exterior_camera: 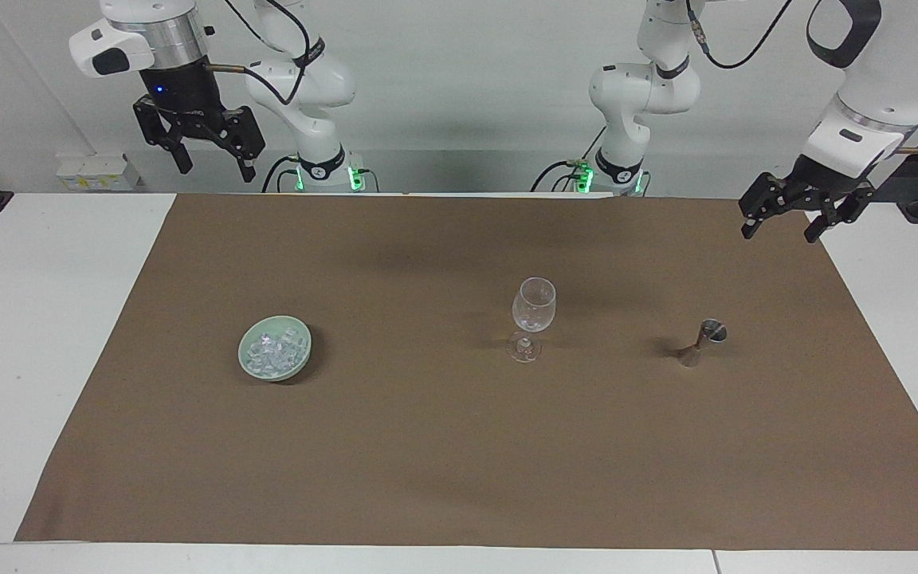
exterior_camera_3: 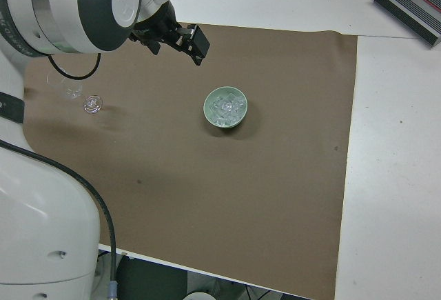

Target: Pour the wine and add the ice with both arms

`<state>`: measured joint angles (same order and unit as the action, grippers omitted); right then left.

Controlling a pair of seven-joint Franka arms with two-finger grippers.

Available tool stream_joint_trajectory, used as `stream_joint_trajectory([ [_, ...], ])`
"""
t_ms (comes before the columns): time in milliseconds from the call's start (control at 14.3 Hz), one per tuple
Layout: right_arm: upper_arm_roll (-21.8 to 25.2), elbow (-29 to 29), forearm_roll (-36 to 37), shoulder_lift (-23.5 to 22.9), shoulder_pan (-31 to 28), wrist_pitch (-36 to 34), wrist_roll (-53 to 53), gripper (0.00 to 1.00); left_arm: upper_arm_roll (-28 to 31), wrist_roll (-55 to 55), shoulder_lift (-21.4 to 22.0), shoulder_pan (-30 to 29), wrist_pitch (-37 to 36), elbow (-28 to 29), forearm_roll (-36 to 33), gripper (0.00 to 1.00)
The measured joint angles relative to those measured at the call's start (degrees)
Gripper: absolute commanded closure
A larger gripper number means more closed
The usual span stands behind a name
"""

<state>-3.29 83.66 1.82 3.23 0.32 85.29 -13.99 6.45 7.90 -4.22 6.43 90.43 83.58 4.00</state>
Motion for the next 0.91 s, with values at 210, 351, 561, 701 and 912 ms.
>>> stream_joint_trajectory([
  [210, 0.00, 0.00, 0.00, 0.00, 0.00, 0.00, 0.00, 0.00, 0.25, 6.21, -0.78, -4.67, 0.06, 0.09, 6.48, 0.00],
  [351, 0.00, 0.00, 0.00, 0.00, 0.00, 0.00, 0.00, 0.00, 0.31, 10.83, -1.64, -6.89, 0.69, 0.25, 8.41, 0.00],
  [561, 0.00, 0.00, 0.00, 0.00, 0.00, 0.00, 0.00, 0.00, 0.32, 21.68, -3.43, -9.77, 3.23, 0.39, 10.85, 0.00],
  [701, 0.00, 0.00, 0.00, 0.00, 0.00, 0.00, 0.00, 0.00, 0.34, 31.21, -4.41, -11.95, 5.09, 0.69, 12.97, 0.00],
  [912, 0.00, 0.00, 0.00, 0.00, 0.00, 0.00, 0.00, 0.00, 0.39, 48.00, -7.18, -15.52, 7.52, 1.79, 19.45, 0.00],
])
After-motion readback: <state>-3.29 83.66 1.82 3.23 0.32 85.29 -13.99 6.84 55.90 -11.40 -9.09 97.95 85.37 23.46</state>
